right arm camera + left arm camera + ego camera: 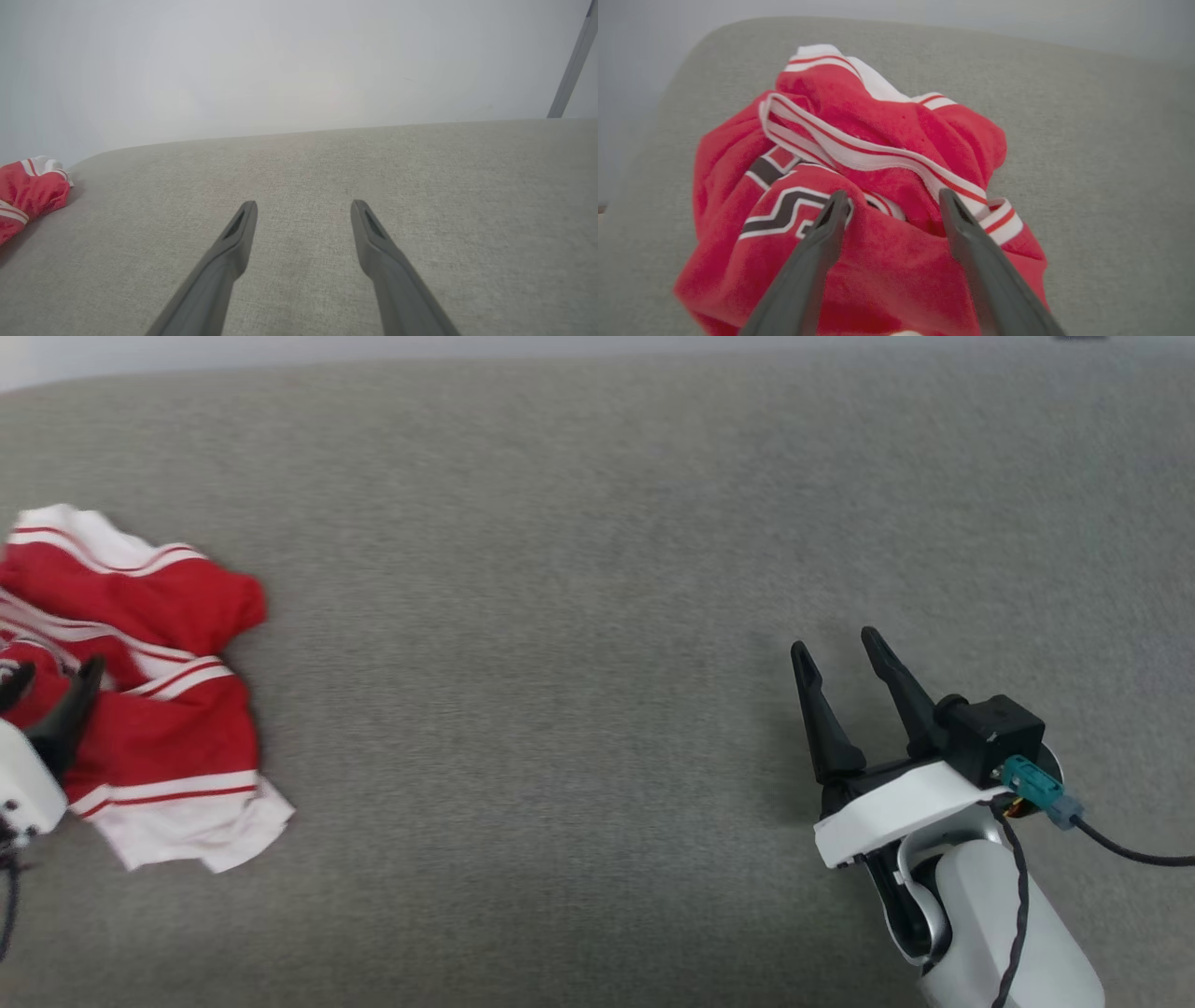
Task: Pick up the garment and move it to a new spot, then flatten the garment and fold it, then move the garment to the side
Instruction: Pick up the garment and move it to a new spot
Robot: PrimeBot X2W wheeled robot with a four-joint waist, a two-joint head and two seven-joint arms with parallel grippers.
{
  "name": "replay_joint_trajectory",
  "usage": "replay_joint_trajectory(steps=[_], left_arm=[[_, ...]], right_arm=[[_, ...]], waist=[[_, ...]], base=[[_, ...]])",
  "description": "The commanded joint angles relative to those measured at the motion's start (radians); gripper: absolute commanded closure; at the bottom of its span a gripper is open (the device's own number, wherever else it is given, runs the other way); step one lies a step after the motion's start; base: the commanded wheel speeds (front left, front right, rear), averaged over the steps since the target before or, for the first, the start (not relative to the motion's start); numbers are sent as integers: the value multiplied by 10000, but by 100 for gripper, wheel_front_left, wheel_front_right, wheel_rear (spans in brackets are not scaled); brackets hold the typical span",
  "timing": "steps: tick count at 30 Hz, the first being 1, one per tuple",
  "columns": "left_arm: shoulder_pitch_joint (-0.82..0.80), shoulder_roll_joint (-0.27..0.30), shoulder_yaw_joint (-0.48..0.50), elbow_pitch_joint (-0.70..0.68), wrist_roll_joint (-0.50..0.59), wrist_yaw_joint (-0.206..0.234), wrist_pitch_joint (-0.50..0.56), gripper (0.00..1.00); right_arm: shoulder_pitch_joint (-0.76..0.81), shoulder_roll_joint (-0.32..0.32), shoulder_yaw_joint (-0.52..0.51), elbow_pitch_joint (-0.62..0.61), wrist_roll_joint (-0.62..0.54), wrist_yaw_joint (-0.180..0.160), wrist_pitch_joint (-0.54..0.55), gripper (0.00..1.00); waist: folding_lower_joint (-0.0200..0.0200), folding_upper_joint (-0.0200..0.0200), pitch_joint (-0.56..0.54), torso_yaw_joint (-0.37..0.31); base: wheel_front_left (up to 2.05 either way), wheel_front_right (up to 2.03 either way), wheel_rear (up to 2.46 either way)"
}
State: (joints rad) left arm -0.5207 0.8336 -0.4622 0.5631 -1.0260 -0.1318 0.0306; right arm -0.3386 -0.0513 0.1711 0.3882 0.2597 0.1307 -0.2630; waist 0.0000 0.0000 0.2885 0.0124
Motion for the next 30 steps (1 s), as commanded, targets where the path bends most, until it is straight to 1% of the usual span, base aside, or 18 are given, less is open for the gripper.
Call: replay_joint_trajectory(steps=[1,3,4,7,8,9,13,16,17,18,19,20,23,28,30], left_arm=[[-167,477,-367,-32,-870,22,863,0],[-177,888,-815,49,-1594,22,1917,0],[-253,1123,-974,51,-1789,22,2236,0],[-535,1418,-1138,204,-2441,22,2638,0],[-535,1418,-1138,204,-2441,22,2638,0],[-691,1572,-1263,442,-2682,22,2826,0],[-902,1509,-1612,952,-3166,35,3419,0],[-945,1399,-1842,1044,-3222,37,3597,0],[-962,1335,-1927,1104,-3292,49,3632,25],[-983,1268,-2005,1144,-3354,55,3635,55],[-1004,1201,-2077,1180,-3428,57,3629,81],[-1028,1204,-2172,1251,-3361,58,3523,100],[-1142,1253,-2292,1430,-3168,34,3068,100],[-1988,1536,-2291,1615,-2455,20,1386,100],[-2265,1483,-2377,1526,-2269,20,935,100]], right_arm=[[-75,4,50,-147,140,0,-24,0],[-135,4,99,-223,220,0,-24,0],[-185,6,143,-279,261,0,-24,0],[-337,6,244,-472,305,0,-24,0],[-337,6,244,-472,305,0,-24,0],[-461,4,296,-578,319,0,-24,0],[-641,5,362,-828,354,0,-24,0],[-640,6,379,-894,481,0,-24,0],[-622,5,388,-927,565,0,-24,0],[-619,5,394,-948,590,0,-24,0],[-612,5,393,-953,605,0,-24,0],[-585,5,385,-939,613,0,-24,0],[-508,6,325,-917,613,0,-24,0],[-368,2,211,-733,593,0,-24,0],[-282,3,222,-650,644,0,-24,0]], waist=[[0,0,585,-626],[0,0,773,-808],[0,0,908,-901],[0,0,1364,-1129],[0,0,1364,-1129],[0,0,1688,-1271],[0,0,2183,-1504],[0,0,2307,-1575],[0,0,2329,-1592],[0,0,2334,-1602],[0,0,2312,-1604],[0,0,2266,-1598],[0,0,2017,-1523],[0,0,1295,-1288],[0,0,942,-1208]], base=[[0,0,0],[0,0,0],[0,0,0],[0,0,0],[0,0,0],[0,0,0],[0,0,0],[0,0,0],[0,0,0],[0,0,0],[0,0,0],[0,0,0],[0,0,0],[0,0,0],[0,0,0]])
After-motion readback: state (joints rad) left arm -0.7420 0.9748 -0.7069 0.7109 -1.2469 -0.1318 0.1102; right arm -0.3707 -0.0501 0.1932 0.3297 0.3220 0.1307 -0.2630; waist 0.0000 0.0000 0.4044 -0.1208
